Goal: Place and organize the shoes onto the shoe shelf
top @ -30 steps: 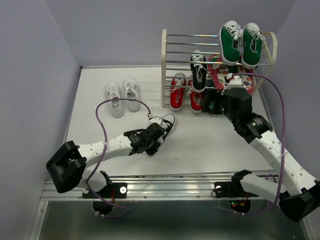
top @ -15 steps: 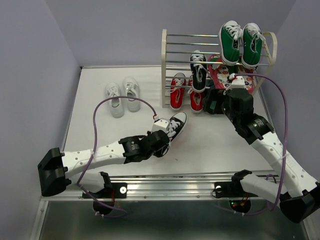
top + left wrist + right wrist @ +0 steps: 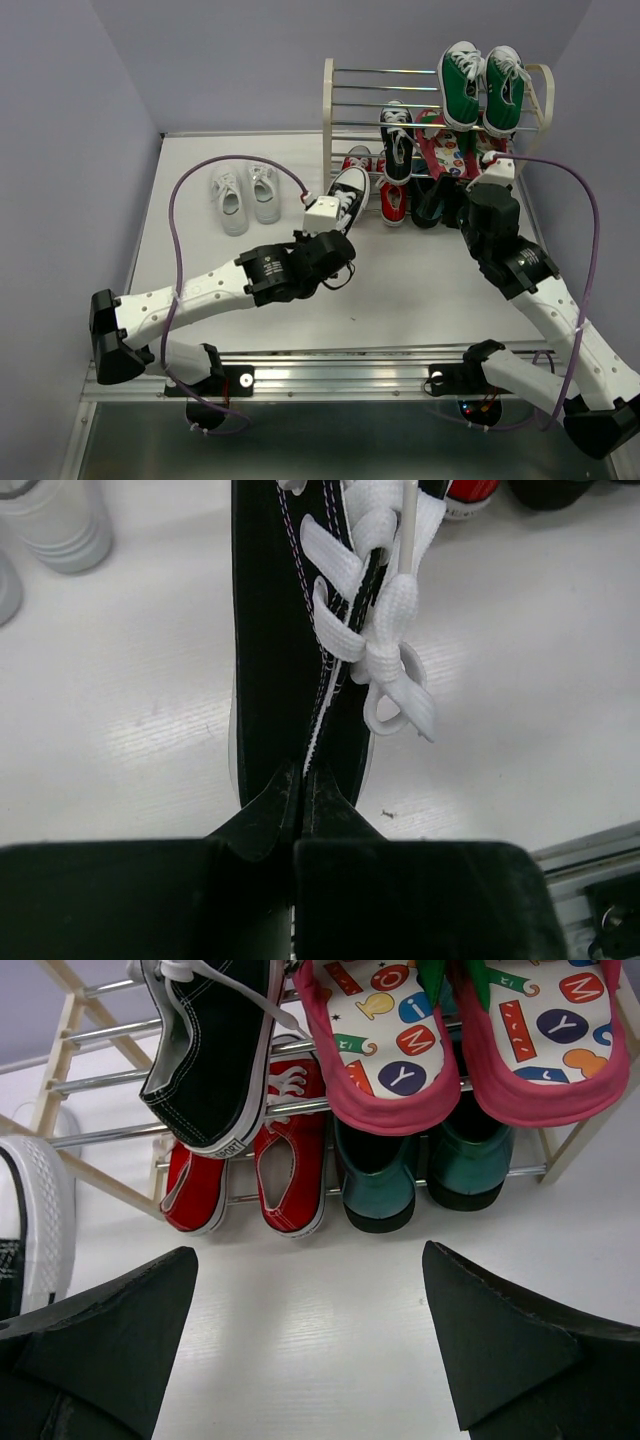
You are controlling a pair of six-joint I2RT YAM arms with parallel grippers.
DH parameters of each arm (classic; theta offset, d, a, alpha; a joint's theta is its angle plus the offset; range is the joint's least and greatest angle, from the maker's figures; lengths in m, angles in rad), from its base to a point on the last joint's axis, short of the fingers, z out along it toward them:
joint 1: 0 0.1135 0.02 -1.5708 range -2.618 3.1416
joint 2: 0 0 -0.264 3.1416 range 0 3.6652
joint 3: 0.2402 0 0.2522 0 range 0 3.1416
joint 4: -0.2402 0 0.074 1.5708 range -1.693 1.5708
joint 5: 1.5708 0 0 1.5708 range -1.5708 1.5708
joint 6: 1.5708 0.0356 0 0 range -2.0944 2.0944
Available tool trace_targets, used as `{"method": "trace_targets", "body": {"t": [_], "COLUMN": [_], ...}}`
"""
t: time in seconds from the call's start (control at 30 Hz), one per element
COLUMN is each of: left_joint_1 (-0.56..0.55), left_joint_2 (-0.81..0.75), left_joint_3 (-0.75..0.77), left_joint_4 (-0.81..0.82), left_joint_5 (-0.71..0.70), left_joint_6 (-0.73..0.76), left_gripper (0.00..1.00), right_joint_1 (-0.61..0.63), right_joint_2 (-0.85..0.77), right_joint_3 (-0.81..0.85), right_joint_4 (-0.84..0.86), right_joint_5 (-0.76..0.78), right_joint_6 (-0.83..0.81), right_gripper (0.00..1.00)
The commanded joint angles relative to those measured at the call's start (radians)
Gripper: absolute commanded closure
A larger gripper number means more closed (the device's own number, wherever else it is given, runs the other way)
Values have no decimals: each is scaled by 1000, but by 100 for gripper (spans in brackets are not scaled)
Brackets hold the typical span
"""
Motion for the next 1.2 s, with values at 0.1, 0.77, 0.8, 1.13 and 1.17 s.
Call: {"method": "trace_targets", "body": {"t": [0.1,0.77,0.8,1.13,1.17], "left_joint_1": [29,179,186,218,219], "left_joint_2": [121,368,383,483,483], "left_joint_3": [252,473,485,625,619], "left_joint_4": [-52,155,169,178,180], "left_joint_5": [-204,-220,-211,-198,-195], "left_joint_6": [-46,79,89,117,117], "left_gripper": [100,100,100,100,100], "right_joint_1": [-5,-5,-5,-5,-5], "right_joint_2": [-14,-31,-26,-28,-26], "right_joint_3": [-8,-22,-22,-23,-23], "right_joint_4": [19,21,19,19,21], "right_joint_5": [39,19,20,22,20], "right_joint_6": [8,16,14,16,16], "right_gripper": [0,0,0,0,0]}}
